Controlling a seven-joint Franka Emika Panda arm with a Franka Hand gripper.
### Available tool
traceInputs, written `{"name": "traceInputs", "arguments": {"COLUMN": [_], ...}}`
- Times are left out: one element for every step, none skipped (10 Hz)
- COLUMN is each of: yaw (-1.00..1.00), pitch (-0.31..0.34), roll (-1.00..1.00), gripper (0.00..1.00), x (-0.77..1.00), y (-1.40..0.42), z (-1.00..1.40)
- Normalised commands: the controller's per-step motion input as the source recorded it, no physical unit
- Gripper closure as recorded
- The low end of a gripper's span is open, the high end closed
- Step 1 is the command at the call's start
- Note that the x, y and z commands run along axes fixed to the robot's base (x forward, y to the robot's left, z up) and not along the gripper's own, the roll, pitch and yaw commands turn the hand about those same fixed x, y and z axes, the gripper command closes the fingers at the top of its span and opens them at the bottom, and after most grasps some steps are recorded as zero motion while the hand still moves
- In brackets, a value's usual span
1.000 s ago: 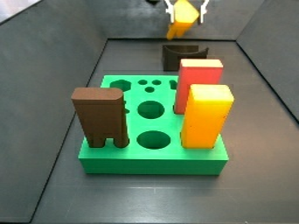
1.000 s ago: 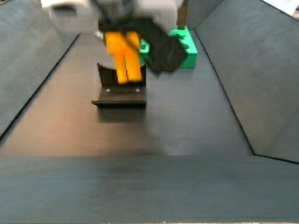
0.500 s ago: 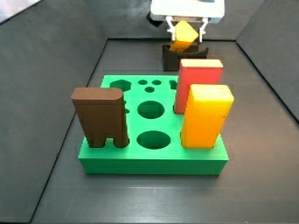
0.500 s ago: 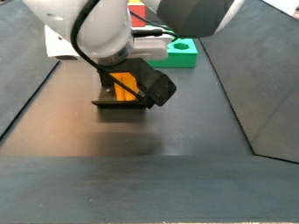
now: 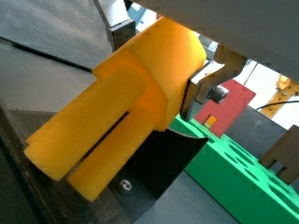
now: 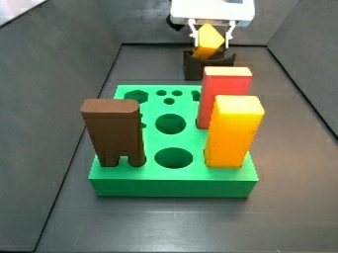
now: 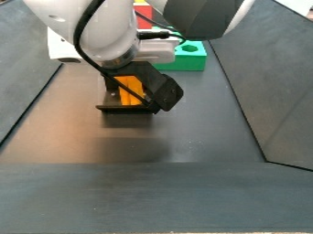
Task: Pick up the 3 prong object. Move up. Rotate the 3 prong object. Place the 3 prong object on the fixture. Regrasp the 3 prong object. Move to above the board. Insert the 3 prong object.
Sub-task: Place the 3 prong object on the fixture, then regrasp the 3 prong object.
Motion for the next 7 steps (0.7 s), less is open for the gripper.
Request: {"name": "traceInputs", "arguments": {"yaw": [0.0, 0.0, 0.06, 0.06, 0.06, 0.05, 0.04], "pitch": [0.0, 0.0, -0.008, -0.006, 0.016, 0.034, 0.054], "roll": [0.0, 0.0, 0.01, 0.02, 0.03, 0.04, 0.04], "gripper": [1.0, 0.0, 0.0, 0.0, 0.0, 0.0, 0.0], "x": [0.0, 0.0, 0.0, 0.0, -0.02, -0.03, -0.04], "y": [-0.5, 0.0, 0.0, 0.0, 0.0, 0.0, 0.0], "z": [-0.17, 0.0, 1.0, 1.0, 1.0, 1.0, 1.0]}}
